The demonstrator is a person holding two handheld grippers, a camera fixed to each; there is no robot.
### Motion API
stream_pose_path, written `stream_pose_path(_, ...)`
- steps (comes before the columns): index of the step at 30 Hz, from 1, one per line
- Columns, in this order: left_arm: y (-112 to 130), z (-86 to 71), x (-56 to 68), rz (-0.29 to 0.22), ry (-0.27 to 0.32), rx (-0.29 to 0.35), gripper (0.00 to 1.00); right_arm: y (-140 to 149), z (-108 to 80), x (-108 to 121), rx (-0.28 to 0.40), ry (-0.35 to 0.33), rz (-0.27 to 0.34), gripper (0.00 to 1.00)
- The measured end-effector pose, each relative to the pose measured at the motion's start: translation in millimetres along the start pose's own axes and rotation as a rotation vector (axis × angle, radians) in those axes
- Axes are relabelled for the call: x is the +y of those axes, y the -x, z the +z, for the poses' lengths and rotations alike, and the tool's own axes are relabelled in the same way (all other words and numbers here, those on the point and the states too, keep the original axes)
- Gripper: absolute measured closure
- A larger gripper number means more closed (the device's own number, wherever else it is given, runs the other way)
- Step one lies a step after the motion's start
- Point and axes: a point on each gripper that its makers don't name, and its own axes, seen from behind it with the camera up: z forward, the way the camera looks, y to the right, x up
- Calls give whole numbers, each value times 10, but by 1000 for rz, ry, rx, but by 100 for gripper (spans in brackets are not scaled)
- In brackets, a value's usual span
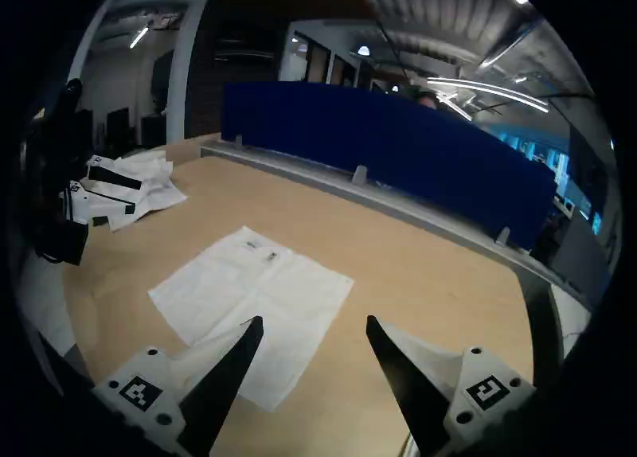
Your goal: Fold towel
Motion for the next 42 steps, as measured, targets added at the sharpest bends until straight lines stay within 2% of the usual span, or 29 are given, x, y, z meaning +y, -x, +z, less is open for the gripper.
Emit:
stream_pose_path(11,642,272,237,30,58,-124,5,587,222,-168,-97,-37,-10,0)
stream_pose_path(17,985,345,395,39,103,-200,5,882,287,-260,-153,-57,-25,0)
stream_pose_path(23,1242,382,477,47,131,-261,5,1151,324,-351,-207,-80,-28,0)
stream_pose_path(32,1440,474,550,38,153,-309,5,1418,352,-413,-261,-93,-19,3)
stream_pose_path(42,1584,486,610,46,173,-357,6,1567,357,-477,-290,-125,-6,14)
